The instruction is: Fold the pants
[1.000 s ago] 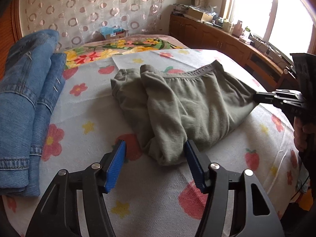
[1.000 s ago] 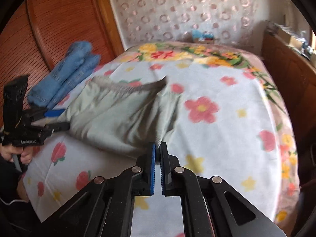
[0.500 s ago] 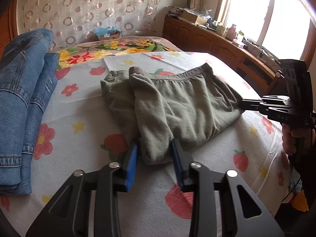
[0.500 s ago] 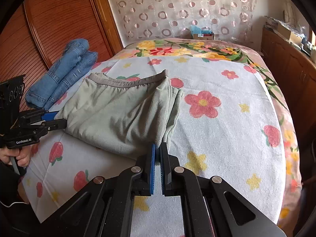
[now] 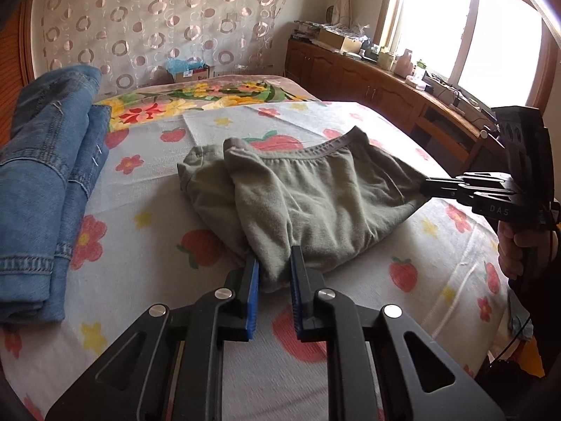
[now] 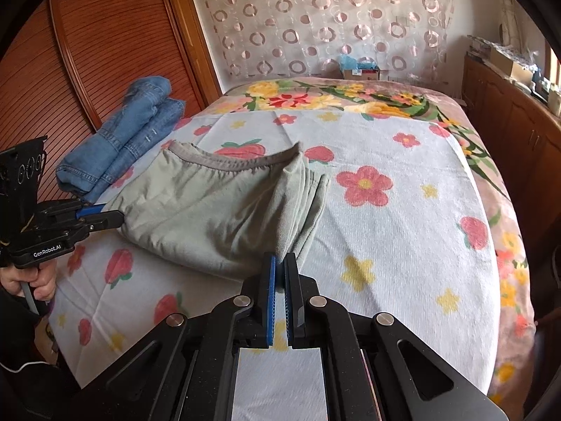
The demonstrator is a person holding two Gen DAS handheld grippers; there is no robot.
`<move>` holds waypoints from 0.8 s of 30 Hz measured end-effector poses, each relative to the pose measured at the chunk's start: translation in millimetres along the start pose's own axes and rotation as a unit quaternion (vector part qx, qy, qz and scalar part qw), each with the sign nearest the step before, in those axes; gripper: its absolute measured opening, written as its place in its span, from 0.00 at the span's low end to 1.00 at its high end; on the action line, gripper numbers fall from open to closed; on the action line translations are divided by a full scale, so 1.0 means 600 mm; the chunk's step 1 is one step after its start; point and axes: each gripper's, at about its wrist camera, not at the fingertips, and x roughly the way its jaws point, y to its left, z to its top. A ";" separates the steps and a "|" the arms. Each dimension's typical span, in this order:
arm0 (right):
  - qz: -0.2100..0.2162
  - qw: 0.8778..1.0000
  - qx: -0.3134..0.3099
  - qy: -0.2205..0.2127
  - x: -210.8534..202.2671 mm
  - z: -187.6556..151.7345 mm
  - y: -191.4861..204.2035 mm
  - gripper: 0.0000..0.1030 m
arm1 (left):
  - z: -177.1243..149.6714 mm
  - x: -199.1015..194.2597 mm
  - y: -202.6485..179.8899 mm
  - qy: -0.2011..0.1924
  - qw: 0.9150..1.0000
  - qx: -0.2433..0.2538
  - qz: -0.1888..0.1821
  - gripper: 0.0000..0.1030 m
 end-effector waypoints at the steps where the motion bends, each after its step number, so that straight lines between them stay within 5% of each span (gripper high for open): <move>1: 0.000 1.000 -0.001 -0.001 -0.005 -0.003 0.002 0.04 | -0.001 -0.004 -0.002 -0.001 1.000 0.001 0.001 0.16; 24: 0.002 1.000 -0.007 -0.017 -0.126 -0.119 0.054 0.04 | -0.118 -0.111 -0.069 -0.014 1.000 0.013 0.007 0.16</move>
